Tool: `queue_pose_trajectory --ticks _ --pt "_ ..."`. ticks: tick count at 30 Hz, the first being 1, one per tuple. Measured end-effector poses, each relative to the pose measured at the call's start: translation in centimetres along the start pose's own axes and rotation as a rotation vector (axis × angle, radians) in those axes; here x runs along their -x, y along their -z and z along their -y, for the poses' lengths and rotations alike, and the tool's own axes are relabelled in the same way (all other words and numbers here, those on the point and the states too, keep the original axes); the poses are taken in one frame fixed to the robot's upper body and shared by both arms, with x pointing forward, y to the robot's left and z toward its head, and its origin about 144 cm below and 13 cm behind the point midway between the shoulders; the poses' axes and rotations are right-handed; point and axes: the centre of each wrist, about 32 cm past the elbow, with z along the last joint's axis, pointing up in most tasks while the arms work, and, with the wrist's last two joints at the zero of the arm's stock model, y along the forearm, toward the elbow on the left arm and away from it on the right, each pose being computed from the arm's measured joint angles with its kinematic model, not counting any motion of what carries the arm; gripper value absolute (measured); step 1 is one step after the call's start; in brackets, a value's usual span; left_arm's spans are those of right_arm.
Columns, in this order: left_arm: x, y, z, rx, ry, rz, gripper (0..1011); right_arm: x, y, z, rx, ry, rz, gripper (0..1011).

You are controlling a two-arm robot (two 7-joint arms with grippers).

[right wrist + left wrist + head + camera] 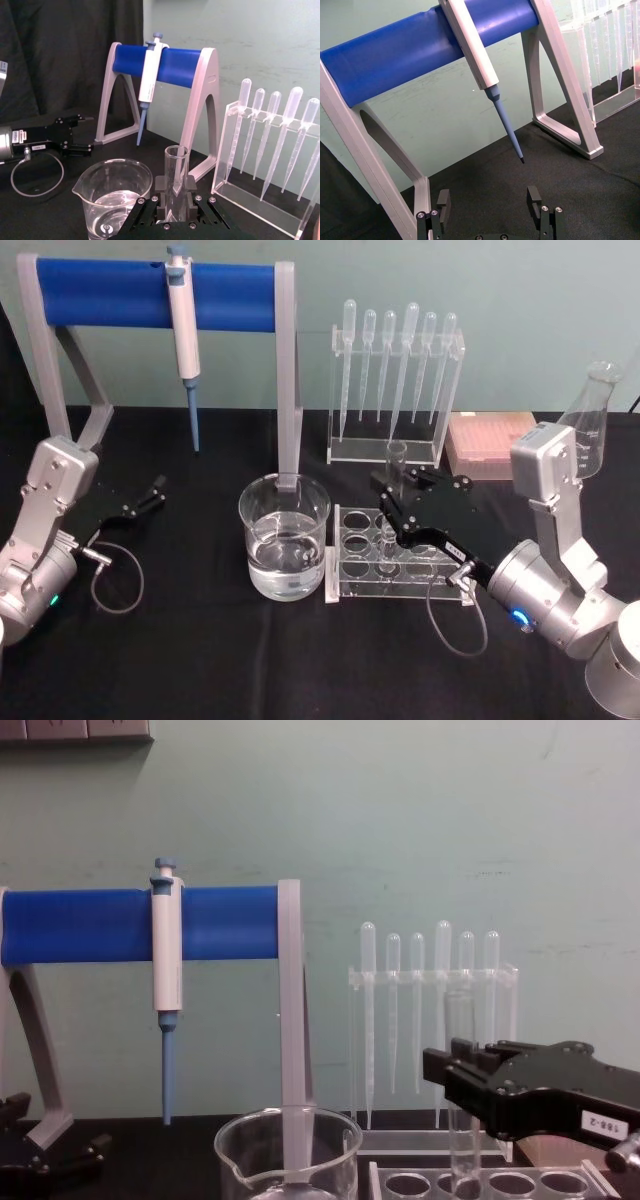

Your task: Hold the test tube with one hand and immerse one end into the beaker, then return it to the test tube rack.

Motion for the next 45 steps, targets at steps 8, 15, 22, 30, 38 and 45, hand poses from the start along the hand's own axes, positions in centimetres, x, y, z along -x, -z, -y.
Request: queue_pose_trajectory --ticks 8,15,22,30,38,45 --pt "0.0 0.0 0.0 0.000 0.000 0.000 1000 -0.2 -0.1 -0.8 0.040 -0.026 0.003 226" --pt "0.0 0.0 0.0 0.000 0.000 0.000 1000 -0.4 -0.4 -1.3 0.072 -0.047 0.000 238" --pt "0.0 0.0 0.0 0.000 0.000 0.000 1000 -0.4 -0.5 -1.1 0.083 -0.047 -0.002 426" --pt "0.0 0.0 0.0 0.000 0.000 0.000 1000 0.4 -0.4 1.8 0.084 0.004 0.000 713" --pt "0.0 0.0 0.0 0.000 0.000 0.000 1000 0.2 -0.3 5.7 0.080 0.111 0.004 941" --pt "0.0 0.0 0.0 0.000 0.000 0.000 1000 -1.7 0.7 7.0 0.099 0.301 0.061 1004"
